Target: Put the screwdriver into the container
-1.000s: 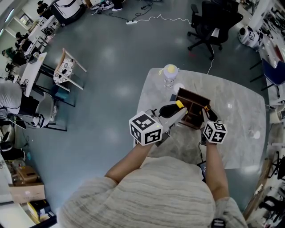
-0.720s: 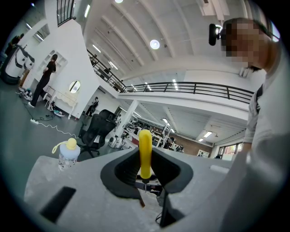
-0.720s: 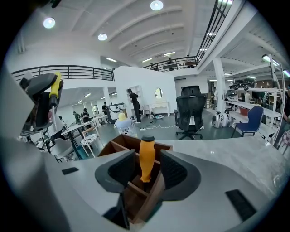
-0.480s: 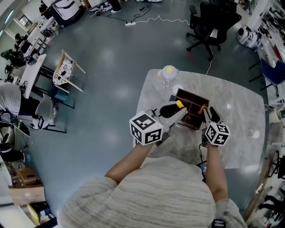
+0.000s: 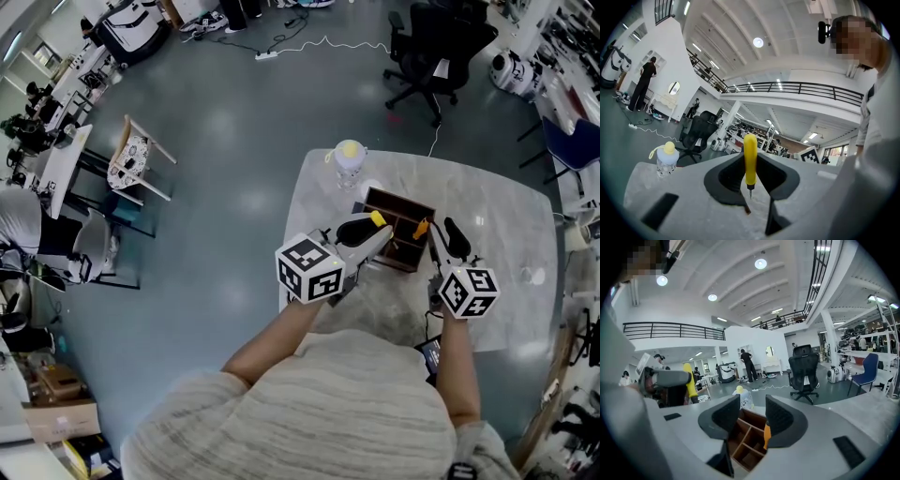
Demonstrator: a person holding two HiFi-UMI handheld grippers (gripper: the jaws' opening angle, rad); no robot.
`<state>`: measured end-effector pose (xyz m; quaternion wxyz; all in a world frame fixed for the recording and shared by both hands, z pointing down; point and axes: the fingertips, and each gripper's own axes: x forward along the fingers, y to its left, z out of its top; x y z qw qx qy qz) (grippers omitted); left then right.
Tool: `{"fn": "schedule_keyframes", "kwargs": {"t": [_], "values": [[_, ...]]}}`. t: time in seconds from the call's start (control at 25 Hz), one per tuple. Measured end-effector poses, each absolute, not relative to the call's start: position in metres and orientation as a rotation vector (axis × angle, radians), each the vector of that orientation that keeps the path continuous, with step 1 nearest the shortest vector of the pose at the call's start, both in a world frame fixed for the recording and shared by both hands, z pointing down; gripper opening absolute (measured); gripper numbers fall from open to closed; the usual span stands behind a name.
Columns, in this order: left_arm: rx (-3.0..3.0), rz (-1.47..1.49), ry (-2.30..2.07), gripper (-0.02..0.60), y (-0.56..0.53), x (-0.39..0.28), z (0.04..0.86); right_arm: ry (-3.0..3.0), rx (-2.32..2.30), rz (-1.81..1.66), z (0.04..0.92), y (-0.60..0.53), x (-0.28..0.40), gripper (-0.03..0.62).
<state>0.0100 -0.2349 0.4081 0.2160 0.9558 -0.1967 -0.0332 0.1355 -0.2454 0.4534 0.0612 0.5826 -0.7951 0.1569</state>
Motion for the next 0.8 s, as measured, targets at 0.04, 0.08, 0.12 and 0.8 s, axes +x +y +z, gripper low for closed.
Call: {"fn": "schedule_keyframes", "kwargs": {"t": [0.04, 0.08, 0.12, 0.8], "values": [[2.651, -0.084, -0.543, 0.083, -0.235, 0.011, 0.409, -2.425, 1.754, 0.468, 0.446, -0.244, 0.132, 0.137], [2.653, -0.076, -0.542, 0.083, -0.235, 0.012, 0.410, -2.446, 1.745, 0.461, 0.439, -0.243, 0.128, 0.137], [2.655, -0.068, -0.542, 0.083, -0.235, 0.013, 0.411, -2.468, 1.735, 0.455, 0.432, -0.242, 0.124, 0.137], [2.803, 0.158, -0.588, 0.083, -0.234, 0.031, 0.425, -2.704, 1.368, 0.401, 0.371, -0.226, 0.046, 0.137]]}}
